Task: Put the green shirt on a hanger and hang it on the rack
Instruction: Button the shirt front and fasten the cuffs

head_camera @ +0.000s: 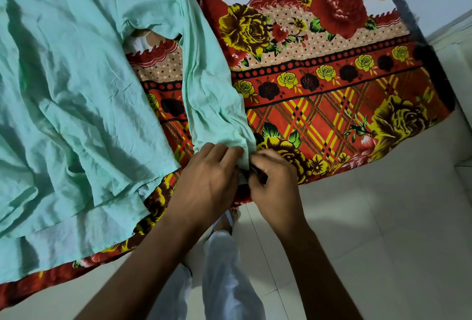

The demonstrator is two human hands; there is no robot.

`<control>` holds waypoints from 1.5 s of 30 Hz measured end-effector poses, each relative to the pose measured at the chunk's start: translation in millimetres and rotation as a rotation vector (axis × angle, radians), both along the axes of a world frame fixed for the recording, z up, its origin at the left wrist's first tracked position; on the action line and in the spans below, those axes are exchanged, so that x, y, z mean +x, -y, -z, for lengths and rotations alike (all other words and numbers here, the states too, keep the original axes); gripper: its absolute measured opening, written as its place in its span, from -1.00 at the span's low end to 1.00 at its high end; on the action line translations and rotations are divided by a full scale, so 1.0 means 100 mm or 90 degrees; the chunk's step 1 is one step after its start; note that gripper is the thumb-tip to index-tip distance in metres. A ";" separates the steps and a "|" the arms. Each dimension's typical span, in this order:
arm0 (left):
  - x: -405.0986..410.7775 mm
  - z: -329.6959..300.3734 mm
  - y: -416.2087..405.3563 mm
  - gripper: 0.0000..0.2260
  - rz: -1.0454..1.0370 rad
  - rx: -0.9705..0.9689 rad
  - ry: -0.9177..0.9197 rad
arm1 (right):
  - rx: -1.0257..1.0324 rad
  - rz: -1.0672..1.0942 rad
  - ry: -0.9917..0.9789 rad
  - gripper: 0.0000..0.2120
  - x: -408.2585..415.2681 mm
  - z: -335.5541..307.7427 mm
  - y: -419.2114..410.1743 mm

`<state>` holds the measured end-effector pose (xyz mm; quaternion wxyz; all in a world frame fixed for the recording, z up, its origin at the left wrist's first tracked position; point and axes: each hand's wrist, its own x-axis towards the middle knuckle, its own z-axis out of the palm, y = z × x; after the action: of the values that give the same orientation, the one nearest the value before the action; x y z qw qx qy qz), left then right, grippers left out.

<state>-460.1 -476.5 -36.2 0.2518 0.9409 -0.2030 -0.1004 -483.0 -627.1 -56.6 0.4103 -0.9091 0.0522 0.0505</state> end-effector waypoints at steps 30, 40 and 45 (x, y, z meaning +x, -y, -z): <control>-0.02 0.12 -0.06 -0.88 -0.306 -0.313 -0.152 | 0.149 0.089 0.080 -0.75 0.02 -0.01 -0.12; 0.02 0.14 -0.14 -0.87 -0.245 -0.347 -0.151 | 0.165 0.082 0.042 -0.75 0.04 0.04 -0.12; 0.05 0.11 -0.16 -0.85 -0.155 -0.274 -0.052 | 0.106 0.028 0.026 -0.70 0.05 -0.01 -0.08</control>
<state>-455.5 -460.1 -47.5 0.4647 0.8782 -0.0949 -0.0620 -477.6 -619.5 -55.1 0.4863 -0.8713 0.0592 0.0274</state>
